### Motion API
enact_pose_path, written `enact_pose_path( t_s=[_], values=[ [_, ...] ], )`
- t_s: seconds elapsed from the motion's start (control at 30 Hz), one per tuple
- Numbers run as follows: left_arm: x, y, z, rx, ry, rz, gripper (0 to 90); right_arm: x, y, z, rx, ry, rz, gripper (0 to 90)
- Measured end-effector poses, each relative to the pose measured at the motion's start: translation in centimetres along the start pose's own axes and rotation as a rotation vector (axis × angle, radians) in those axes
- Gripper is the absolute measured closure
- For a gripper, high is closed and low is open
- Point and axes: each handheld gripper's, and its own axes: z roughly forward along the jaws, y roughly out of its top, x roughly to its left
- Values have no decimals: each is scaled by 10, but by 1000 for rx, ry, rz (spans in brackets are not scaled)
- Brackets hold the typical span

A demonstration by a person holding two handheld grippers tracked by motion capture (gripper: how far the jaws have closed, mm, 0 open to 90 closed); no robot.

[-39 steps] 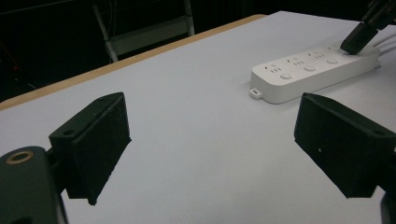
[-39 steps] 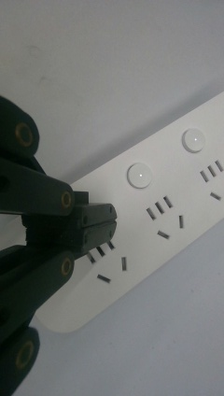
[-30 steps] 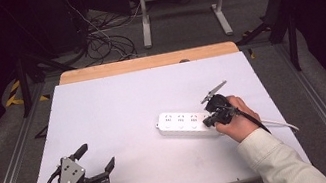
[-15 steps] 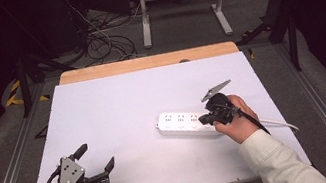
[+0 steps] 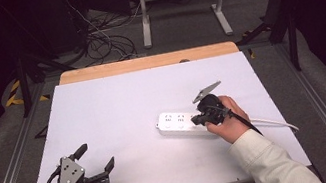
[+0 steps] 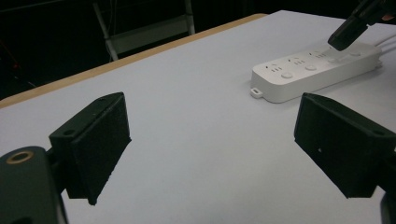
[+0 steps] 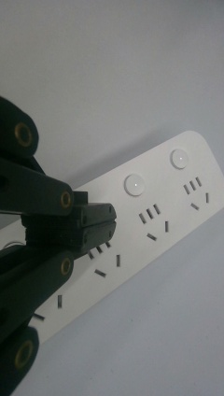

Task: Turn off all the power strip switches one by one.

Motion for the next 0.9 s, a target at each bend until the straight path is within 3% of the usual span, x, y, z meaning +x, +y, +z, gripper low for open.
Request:
enact_pose_path(
  t_s=[0.47,0.9],
  values=[
    [0,0,0,1,-3,2,110,3,2,12,34,-21,-15,900],
    [-1,0,0,1,-1,4,110,2,-1,14,31,-15,6,900]
  ],
)
